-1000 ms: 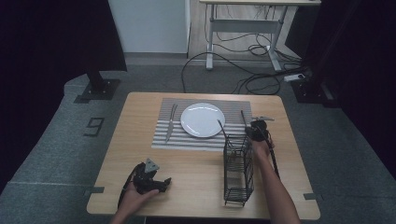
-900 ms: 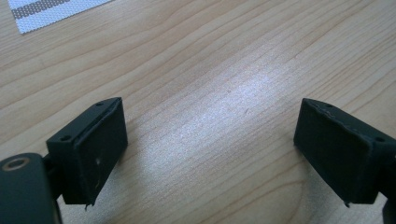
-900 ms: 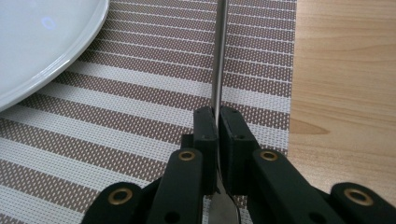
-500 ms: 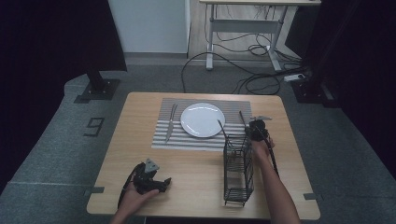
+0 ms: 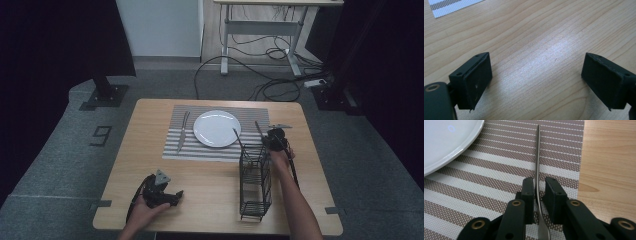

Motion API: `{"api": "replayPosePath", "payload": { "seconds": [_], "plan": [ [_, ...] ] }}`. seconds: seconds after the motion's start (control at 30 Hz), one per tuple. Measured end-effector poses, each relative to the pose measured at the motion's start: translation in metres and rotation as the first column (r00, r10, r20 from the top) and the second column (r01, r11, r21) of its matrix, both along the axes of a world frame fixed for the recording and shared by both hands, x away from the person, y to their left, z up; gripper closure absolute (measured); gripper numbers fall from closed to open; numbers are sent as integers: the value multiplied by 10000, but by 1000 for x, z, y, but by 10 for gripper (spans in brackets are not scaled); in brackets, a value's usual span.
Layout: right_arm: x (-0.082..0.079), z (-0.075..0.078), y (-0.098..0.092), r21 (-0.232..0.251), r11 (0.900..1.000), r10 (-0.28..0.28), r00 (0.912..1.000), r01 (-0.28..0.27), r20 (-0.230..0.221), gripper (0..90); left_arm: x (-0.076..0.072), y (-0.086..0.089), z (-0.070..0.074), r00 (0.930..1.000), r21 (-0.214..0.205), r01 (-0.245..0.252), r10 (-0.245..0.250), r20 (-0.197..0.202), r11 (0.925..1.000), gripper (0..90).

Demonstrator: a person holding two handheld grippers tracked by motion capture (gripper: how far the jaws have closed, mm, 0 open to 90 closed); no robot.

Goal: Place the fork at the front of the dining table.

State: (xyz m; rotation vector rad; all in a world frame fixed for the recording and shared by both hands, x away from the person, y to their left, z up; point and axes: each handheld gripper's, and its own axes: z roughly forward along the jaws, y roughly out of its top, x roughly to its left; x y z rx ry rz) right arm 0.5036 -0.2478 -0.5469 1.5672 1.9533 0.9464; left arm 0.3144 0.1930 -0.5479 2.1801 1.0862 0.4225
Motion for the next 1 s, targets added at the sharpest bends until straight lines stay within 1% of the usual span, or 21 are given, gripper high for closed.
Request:
{"api": "replayPosePath", "payload": {
  "seconds": [0.1,0.27,0.37,0.53,0.63,0.67,0.73,0.8,0.83,0.93,1.0],
  "plan": [
    [-2,4,-4,275,9996,3,9999,-5,100,713,0,0,0,10000,3,1,-1,0,10000,96],
    [-10,14,-8,366,9992,153,9988,-170,472,733,0,0,0,10000,4,2,-2,1,10000,96],
    [-14,15,-11,281,9991,301,9988,-312,385,742,0,0,0,10000,3,3,-3,0,10000,96],
    [-19,13,-15,420,9980,471,9986,-480,222,740,0,0,0,10000,2,2,-2,-1,10000,96],
    [-22,18,-13,549,9965,608,9967,-638,539,741,0,0,0,10000,2,2,-2,-2,10000,95],
    [-24,20,-11,507,9960,710,9956,-742,612,742,0,0,0,10000,4,3,-3,-1,10000,95],
    [-26,22,-6,59,9962,869,9943,-874,613,747,0,0,0,10000,4,4,-4,-2,10000,95],
    [-28,21,-1,-449,9954,864,9953,-844,445,757,0,0,0,10000,3,1,-1,0,10000,95],
    [-29,19,0,-570,9953,812,9959,-789,398,770,0,0,0,10000,2,1,-1,-1,10000,95],
    [-30,16,-3,-546,9973,506,9982,-488,326,824,0,0,0,10000,3,2,-2,-1,10000,96],
    [-31,15,-7,-348,9988,354,9990,-344,283,844,0,0,0,10000,4,1,-1,-1,10000,95]
  ]
}}
